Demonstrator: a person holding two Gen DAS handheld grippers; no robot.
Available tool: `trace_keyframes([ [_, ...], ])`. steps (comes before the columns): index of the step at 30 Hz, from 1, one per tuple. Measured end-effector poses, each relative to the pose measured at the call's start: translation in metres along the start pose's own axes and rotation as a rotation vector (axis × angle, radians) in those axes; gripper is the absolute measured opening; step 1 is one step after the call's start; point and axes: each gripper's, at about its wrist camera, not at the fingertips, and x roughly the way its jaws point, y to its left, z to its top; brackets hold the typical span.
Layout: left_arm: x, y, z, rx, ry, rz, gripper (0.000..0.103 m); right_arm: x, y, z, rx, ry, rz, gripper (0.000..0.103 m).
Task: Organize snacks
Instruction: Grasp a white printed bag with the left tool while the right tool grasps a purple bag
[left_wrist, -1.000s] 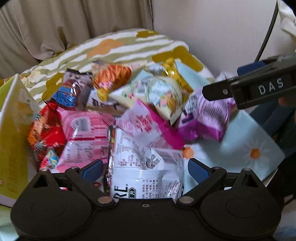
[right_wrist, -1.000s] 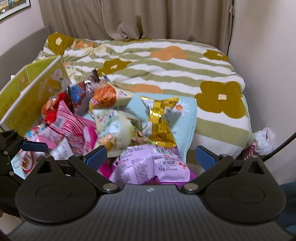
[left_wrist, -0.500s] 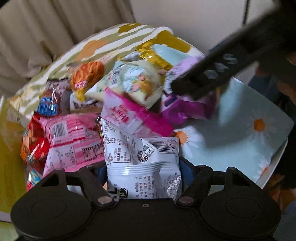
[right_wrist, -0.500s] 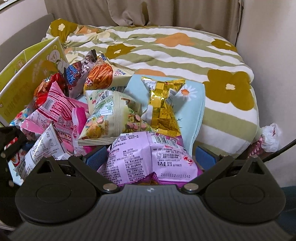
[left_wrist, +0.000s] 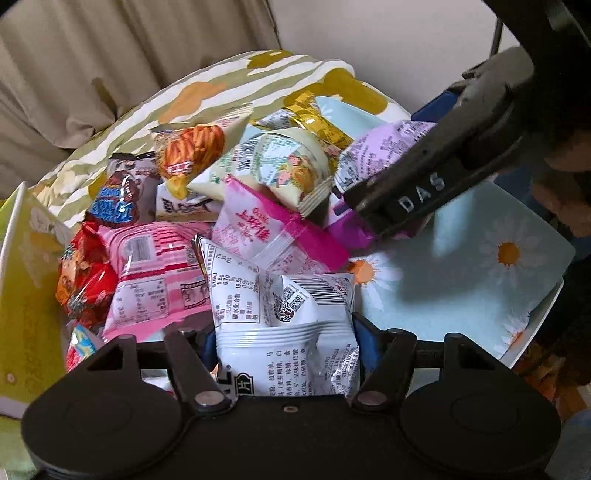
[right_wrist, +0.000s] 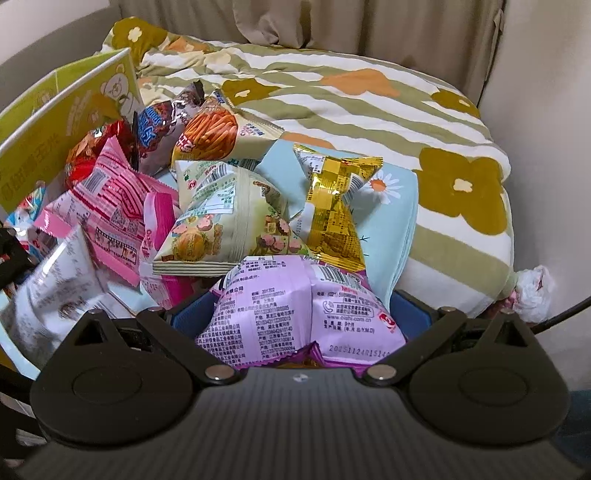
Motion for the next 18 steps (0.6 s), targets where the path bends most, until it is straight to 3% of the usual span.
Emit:
trace_keyframes([
  [8, -0.006, 0.010, -0.005, -0.059, -0.002, 0.007, 0.072, 0.010, 0.014, -0.003, -0.096, 0.016, -0.029, 0.103],
  [16, -0.013, 0.011, -0.005, -0.077, -0.015, 0.005, 0.072, 0.009, 0.017, -0.011, -0.100, 0.035, -0.017, 0.102],
  [18, -0.016, 0.011, -0.005, -0.080, -0.022, 0.005, 0.072, 0.004, 0.015, -0.011, -0.078, 0.034, -0.013, 0.097],
])
